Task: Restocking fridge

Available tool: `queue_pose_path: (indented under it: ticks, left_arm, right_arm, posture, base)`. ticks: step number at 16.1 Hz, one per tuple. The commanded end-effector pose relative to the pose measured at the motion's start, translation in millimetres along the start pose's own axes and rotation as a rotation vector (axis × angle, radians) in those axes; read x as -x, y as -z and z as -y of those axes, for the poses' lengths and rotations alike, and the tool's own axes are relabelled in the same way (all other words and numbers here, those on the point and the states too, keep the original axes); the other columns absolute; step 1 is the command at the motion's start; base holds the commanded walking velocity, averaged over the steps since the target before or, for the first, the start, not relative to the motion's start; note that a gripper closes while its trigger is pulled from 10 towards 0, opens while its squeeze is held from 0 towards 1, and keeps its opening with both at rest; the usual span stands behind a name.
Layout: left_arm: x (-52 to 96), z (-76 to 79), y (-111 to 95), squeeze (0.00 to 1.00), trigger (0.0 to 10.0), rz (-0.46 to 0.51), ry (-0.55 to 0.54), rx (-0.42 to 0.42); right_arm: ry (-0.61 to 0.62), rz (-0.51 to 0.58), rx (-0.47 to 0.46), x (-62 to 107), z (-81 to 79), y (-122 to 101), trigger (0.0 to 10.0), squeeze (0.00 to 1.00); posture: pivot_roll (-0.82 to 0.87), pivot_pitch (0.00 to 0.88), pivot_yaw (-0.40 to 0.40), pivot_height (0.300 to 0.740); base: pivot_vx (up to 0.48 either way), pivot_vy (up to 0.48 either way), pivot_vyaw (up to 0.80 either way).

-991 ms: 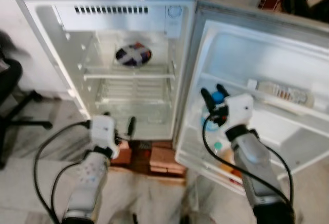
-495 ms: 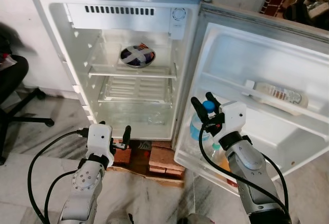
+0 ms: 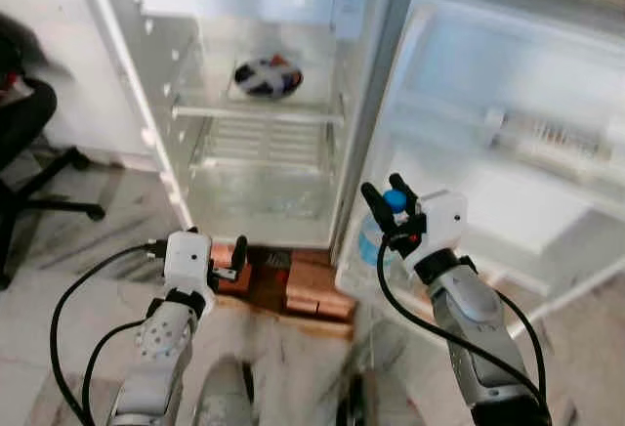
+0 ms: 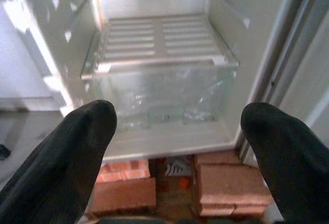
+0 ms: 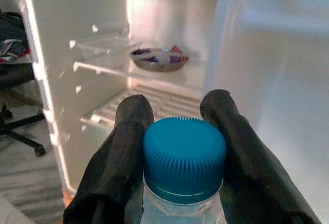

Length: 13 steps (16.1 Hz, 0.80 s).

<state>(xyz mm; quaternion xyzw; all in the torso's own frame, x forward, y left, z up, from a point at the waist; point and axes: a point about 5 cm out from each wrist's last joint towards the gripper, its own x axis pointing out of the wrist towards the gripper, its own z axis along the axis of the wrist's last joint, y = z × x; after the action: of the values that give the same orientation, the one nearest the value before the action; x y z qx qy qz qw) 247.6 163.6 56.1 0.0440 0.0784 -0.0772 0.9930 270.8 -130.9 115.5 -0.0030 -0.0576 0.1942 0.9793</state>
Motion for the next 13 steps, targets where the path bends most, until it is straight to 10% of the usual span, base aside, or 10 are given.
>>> queue_pose_path:
  ticks: [1, 13]
  left_arm:
    - [-0.7, -0.5, -1, 0.0, 10.0, -0.001, -0.001, -0.014]
    - [-3.2, 2.3, -1, 0.0, 10.0, -0.01, -0.024, -0.032]
  right_arm:
    - [-0.01, 0.027, 0.008, -1.6, -0.7, -6, 10.0, 0.0]
    - [-0.024, 0.061, -0.021, -8.1, -13.6, -3, 10.0, 0.0]
  posture:
    - [0.1, 0.092, -0.039, 0.637]
    - [0.11, 0.093, -0.042, 0.588]
  base:
    - [0.0, 0.0, 0.0]
    - [0.0, 0.0, 0.0]
